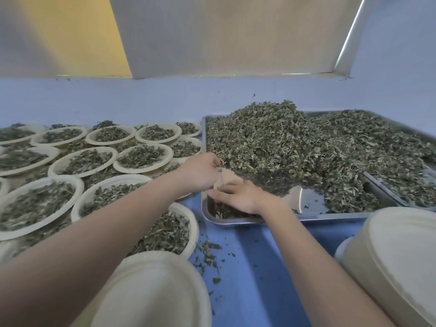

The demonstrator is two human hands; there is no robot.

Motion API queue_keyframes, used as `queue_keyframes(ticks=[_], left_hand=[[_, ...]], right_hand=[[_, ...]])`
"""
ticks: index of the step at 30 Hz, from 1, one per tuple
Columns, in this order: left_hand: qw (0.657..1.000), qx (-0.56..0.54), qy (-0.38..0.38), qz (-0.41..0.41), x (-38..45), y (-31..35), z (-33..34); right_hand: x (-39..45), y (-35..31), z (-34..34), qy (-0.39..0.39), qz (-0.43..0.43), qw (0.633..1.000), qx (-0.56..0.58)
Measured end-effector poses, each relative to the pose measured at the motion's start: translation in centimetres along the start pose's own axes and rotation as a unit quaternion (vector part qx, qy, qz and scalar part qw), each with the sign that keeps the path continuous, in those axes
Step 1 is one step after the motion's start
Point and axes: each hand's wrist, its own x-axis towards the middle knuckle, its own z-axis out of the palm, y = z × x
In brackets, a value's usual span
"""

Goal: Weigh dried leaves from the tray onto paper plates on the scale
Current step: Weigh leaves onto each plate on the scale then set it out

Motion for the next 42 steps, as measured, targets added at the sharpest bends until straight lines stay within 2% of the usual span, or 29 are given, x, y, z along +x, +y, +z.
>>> queue_keyframes(ticks=[7, 15, 18, 21, 23, 25, 28, 30, 32, 34, 35, 37, 42], left_hand=[[0.999, -0.030, 0.014, -0.012, -2.0, -0.7, 0.9], [0.999, -0.045, 0.004, -0.013, -2.7, 0.1, 2.6], [0.999, -0.037, 0.016, -0.017, -2.7, -0.1, 2.7], [0.999, -0.025, 0.033, -0.020, -2.9, -0.2, 2.2], [0.999, -0.012, 0.043, -0.014, -3.1, -0.2, 1.9], [0.999, -0.005, 0.052, -0.008, -3.2, -0.3, 1.5], [0.998, -0.031, 0.052, -0.009, -3.2, -0.4, 1.3], [0.997, -0.066, 0.046, -0.021, -3.2, -0.5, 1.5], [0.994, -0.099, 0.040, -0.036, -3.1, -0.5, 1.8], [0.989, -0.133, 0.035, -0.057, -3.0, -0.6, 2.0], [0.985, -0.152, 0.033, -0.069, -3.0, -0.5, 2.0], [0.973, -0.213, 0.025, -0.091, -3.1, -0.3, 2.2], [0.910, -0.385, -0.015, -0.154, -4.5, 0.3, 1.8]], right_hand=[[-3.1, -2.4, 0.8, 0.011, -0.043, 0.997, -0.061], [-3.7, -2.1, 2.2, 0.100, -0.065, 0.991, -0.058], [-2.7, -1.9, 1.4, 0.113, -0.080, 0.990, -0.001], [-1.7, -1.5, 0.4, 0.157, -0.086, 0.983, 0.042], [-1.1, -1.2, -0.1, 0.179, -0.062, 0.979, 0.074], [-0.4, -1.0, -0.4, 0.235, -0.032, 0.962, 0.138], [0.4, -1.1, -0.8, 0.359, 0.046, 0.897, 0.256], [0.8, -1.2, -1.1, 0.393, 0.121, 0.824, 0.390], [0.8, -1.0, -1.4, 0.382, 0.186, 0.704, 0.569], [0.7, -0.7, -1.5, 0.343, 0.200, 0.584, 0.708], [0.8, -0.6, -1.5, 0.325, 0.191, 0.540, 0.753], [0.8, -0.5, -1.5, 0.297, 0.162, 0.491, 0.803], [-1.2, -2.9, -2.5, 0.236, 0.089, 0.425, 0.869]])
